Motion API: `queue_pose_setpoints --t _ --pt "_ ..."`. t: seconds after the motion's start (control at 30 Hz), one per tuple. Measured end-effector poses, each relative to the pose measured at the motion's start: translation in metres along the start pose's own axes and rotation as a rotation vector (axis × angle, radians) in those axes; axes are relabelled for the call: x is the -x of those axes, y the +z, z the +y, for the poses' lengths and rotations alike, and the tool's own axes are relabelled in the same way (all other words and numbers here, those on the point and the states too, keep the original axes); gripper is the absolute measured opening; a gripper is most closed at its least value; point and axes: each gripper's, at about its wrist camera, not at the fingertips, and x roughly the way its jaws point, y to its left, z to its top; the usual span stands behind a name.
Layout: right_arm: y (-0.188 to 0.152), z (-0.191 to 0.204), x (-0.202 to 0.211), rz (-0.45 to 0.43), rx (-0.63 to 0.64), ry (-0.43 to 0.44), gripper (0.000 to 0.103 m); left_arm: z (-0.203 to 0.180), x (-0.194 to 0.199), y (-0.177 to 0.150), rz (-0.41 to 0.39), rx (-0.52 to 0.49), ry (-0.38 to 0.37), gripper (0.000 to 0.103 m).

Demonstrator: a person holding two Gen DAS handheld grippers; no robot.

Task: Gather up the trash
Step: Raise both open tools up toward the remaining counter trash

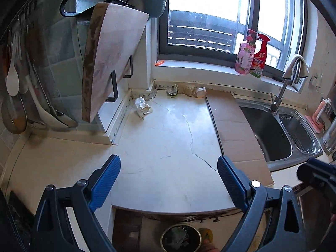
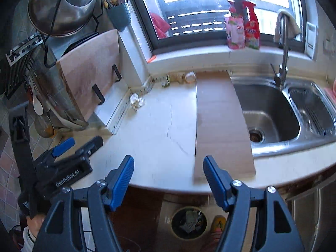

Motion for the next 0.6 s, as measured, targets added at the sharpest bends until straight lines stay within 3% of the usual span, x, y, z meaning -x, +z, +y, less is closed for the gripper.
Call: queue_pose_setpoints --t 0.3,0.6 --pt "0.117 -0.026 -0.048 0.017 0.055 0.071 0.069 -0.002 -0.071 0.059 0.029 0.027 0.122 0.092" --pt "0.236 -0.083 -0.179 0.165 0.024 0.129 0.069 -0.007 -0.204 0.126 0.167 0.109 0.209 0.092"
